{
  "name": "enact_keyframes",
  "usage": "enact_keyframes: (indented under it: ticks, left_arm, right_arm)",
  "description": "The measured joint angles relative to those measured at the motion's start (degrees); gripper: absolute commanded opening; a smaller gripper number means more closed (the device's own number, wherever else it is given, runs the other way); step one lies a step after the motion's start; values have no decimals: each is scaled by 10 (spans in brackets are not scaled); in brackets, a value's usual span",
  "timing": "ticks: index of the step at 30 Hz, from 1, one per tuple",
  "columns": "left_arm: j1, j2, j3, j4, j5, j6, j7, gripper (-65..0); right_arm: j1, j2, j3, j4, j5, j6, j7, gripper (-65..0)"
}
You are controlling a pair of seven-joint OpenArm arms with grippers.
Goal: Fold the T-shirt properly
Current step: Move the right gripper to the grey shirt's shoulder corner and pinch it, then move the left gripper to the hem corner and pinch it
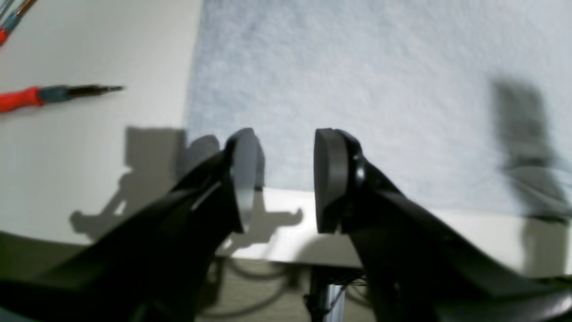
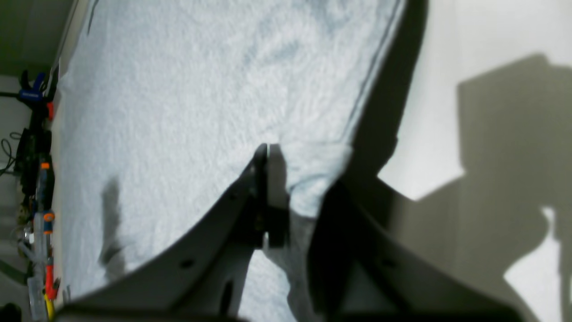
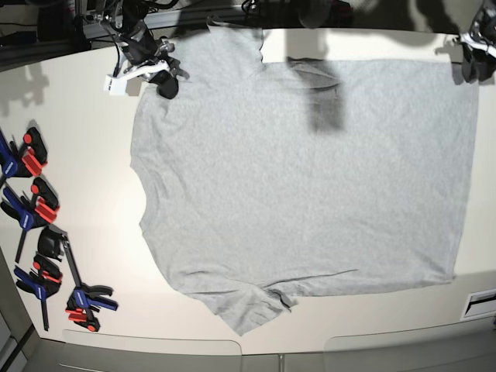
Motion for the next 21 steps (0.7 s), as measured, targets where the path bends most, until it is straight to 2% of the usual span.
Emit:
enact_keyframes:
  ticks: [4, 7, 13, 18, 21]
  left_arm:
    - [-42, -32, 0, -132, -14, 1, 4, -447]
    - [-78, -63, 0, -238, -50, 1, 34, -446]
    - [-139, -114, -2, -394, -126, -35, 54, -342]
    - [-165, -120, -3, -458, -217, -72, 114, -329]
    - [-171, -120, -3, -471, -235, -73, 129, -329]
  right_arm:
    - [0, 0, 0, 0, 0, 0, 0, -650]
    - [0, 0, 0, 0, 0, 0, 0, -650]
    - [0, 0, 0, 0, 0, 0, 0, -650]
    - [0, 0, 0, 0, 0, 0, -2, -650]
    - [0, 0, 0, 0, 0, 0, -2, -650]
